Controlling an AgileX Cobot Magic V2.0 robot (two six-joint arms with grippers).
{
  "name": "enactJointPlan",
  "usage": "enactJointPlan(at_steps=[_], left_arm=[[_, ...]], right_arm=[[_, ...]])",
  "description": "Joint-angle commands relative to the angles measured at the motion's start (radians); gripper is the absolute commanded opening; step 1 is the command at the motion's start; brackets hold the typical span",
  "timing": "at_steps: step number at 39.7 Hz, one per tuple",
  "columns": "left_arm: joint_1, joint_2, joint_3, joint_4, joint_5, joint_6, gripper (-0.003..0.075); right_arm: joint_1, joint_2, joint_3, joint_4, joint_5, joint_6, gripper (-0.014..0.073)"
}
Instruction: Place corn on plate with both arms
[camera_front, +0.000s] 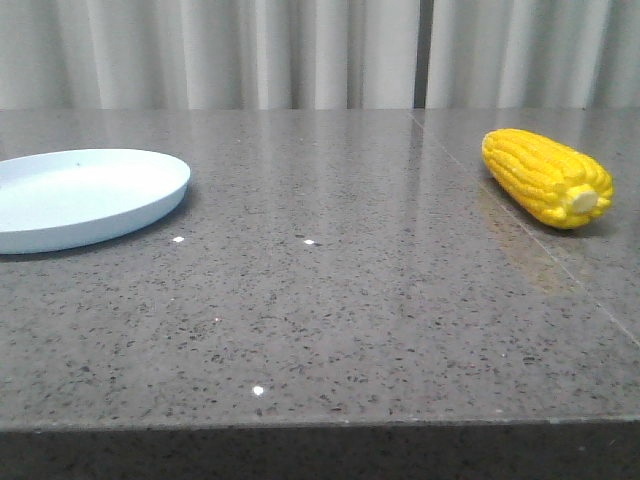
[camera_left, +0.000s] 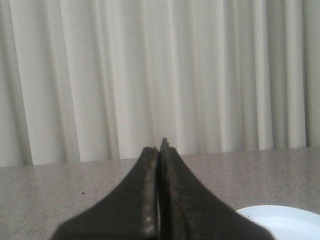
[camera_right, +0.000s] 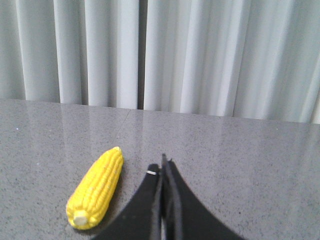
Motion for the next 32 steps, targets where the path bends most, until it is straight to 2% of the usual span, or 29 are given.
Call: enactJointPlan(at_steps=[1, 8, 14, 16, 20, 25, 28, 30, 32], left_arm=[[0.001, 0.125, -0.095, 0.017, 0.014, -0.01, -0.002], [0.001, 0.309, -0.15, 0.027, 0.023, -0.008, -0.002], [0.001, 0.335, -0.15, 0.016, 0.0, -0.008, -0.002], [0.001, 0.335, -0.15, 0.016, -0.008, -0.008, -0.0012], [0.001, 0.335, -0.15, 0.016, -0.013, -0.008, 0.0106], [0.001, 0.335, -0.15, 0.016, -0.013, -0.008, 0.0429], [0.001, 0.335, -0.15, 0.016, -0.015, -0.008, 0.0599], [0.001, 0.335, -0.15, 0.016, -0.018, -0.008, 0.0644], [0.001, 0.335, -0.15, 0.016, -0.019, -0.008, 0.0652]], right_arm=[[-0.006, 0.123, -0.107, 0.01, -0.025, 0.007, -0.0113], [-0.006, 0.294, -0.182, 0.038, -0.024, 0.009, -0.0113], [-0.006, 0.328, -0.185, 0.051, -0.024, 0.009, -0.0106], [-0.006, 0.328, -0.185, 0.051, -0.025, 0.009, -0.0076], [-0.006, 0.328, -0.185, 0.051, -0.023, 0.009, 0.0078], [-0.006, 0.328, -0.185, 0.05, 0.003, 0.009, 0.0391], [-0.006, 0.328, -0.185, 0.05, 0.017, 0.009, 0.0539], [-0.006, 0.328, -0.185, 0.05, 0.016, 0.009, 0.0587], [-0.006, 0.328, -0.185, 0.05, 0.016, 0.009, 0.0603]])
